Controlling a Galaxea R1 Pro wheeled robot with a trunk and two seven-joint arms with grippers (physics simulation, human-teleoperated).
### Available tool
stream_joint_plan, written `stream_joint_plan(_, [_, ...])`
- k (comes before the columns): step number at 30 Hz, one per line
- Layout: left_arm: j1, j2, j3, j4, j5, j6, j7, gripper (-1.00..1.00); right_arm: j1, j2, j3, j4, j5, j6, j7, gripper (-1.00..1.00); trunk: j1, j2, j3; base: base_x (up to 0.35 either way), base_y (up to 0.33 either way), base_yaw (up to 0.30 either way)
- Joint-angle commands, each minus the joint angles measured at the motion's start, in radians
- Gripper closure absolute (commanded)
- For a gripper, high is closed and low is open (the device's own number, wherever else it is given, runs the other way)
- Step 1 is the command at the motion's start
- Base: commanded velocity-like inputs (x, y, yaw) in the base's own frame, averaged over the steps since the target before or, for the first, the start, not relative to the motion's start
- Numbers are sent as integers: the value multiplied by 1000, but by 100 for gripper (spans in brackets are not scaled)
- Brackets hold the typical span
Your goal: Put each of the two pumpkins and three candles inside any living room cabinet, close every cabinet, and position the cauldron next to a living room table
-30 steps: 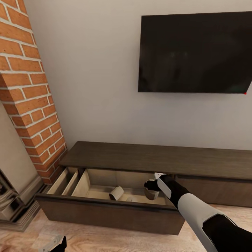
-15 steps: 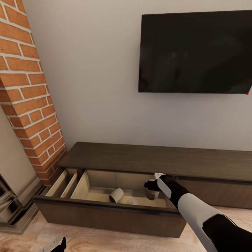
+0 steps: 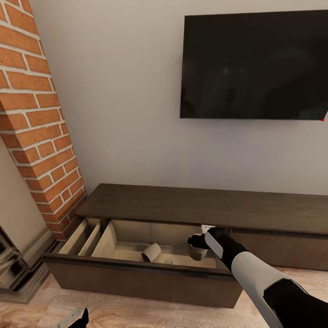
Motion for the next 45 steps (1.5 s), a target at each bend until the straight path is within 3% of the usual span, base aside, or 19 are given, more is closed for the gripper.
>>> stream_joint_plan(1, [-1,1,-8,-2,3,-4,9,-100,-1,-1,7,-2,-11,3,-9,100,0,0,-1,0,0,0])
stream_joint_plan(16, [-1,5,-4,14,8,-3,9,-100,-1,0,7,-1,-10,3,-9,100,0,0,-1,52,0,0])
stream_joint_plan(19, [-1,4,-6,73,9,-5,7,-100,-1,0,7,-2,-10,3,-9,100,0,0,-1,4,0,0])
stream_joint_plan(21, [-1,-1,-7,162,6,-45,-5,-100,-1,0,9,-7,-10,3,-9,100,0,0,-1,1,0,0])
stream_joint_plan(22, [-1,-2,-8,184,8,-101,-30,-100,-1,1,10,-8,-10,2,-9,100,0,0,-1,0,0,0])
stream_joint_plan(26, [16,-17,-7,217,10,-251,-92,-100,-1,0,9,-10,-9,1,-8,100,0,0,-1,0,0,0])
stream_joint_plan(28, [22,-18,-4,221,10,-286,-99,-100,-1,0,9,-10,-9,0,-8,100,0,0,-1,0,0,0])
stream_joint_plan(38, [25,-17,2,222,11,-299,-102,-100,-1,0,8,-11,-9,0,-8,100,0,0,-1,0,0,0])
stream_joint_plan(45, [25,-21,0,222,11,-299,-99,-100,-1,0,9,-11,-9,0,-8,100,27,-49,-23,0,0,0])
